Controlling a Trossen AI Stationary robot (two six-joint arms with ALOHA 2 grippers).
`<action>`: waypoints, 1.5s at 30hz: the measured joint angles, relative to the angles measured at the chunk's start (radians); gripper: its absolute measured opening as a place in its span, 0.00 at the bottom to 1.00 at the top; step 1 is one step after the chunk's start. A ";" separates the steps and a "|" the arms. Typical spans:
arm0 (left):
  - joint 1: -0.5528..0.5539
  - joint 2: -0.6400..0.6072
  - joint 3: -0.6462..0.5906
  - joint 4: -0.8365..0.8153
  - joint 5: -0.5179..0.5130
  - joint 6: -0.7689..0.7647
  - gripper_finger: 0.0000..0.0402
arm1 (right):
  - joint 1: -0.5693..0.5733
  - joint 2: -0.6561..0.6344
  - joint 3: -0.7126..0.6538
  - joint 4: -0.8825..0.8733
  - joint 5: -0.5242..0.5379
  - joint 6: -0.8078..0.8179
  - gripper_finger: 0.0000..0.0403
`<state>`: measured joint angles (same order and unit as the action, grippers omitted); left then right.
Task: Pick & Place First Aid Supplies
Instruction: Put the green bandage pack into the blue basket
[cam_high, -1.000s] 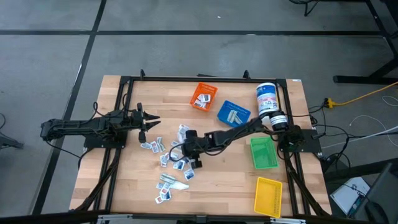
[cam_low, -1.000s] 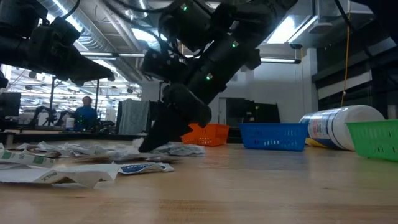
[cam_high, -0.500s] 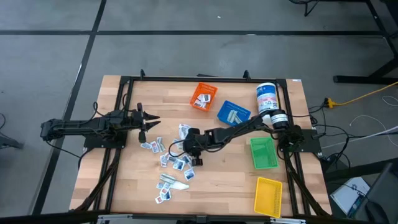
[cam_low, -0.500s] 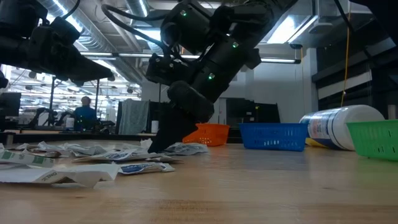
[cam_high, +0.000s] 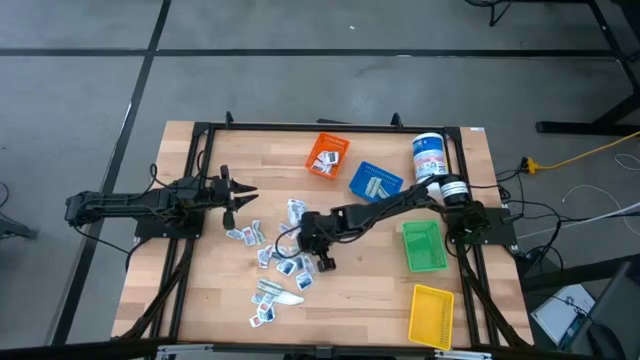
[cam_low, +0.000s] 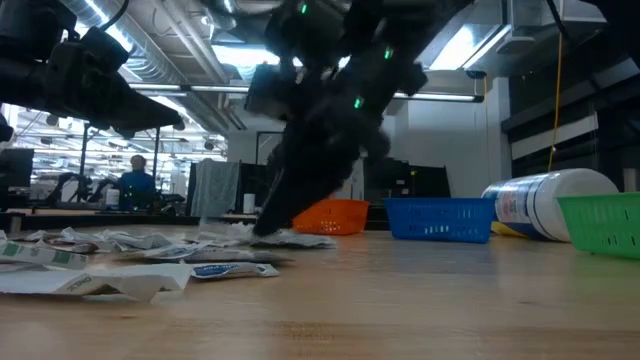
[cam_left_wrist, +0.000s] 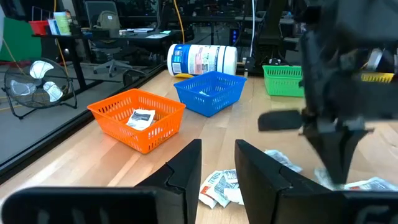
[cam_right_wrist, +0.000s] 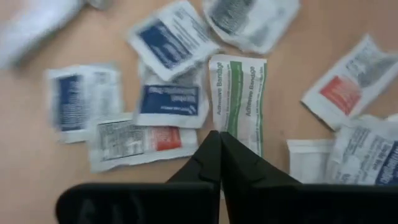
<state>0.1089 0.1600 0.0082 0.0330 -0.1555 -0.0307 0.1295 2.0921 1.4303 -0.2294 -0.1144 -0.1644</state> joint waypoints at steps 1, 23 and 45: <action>0.000 0.000 0.000 0.000 0.000 0.000 0.23 | -0.001 -0.013 0.000 -0.016 0.001 -0.004 0.01; 0.000 0.000 0.000 0.000 0.000 0.000 0.23 | -0.089 -0.241 0.002 -0.422 -0.062 -0.096 0.00; 0.000 0.000 0.000 0.000 0.000 0.000 0.23 | -0.341 -0.498 -0.215 -0.533 -0.060 -0.053 0.00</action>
<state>0.1085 0.1598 0.0084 0.0330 -0.1558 -0.0307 -0.2120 1.5939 1.2151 -0.7626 -0.1745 -0.2176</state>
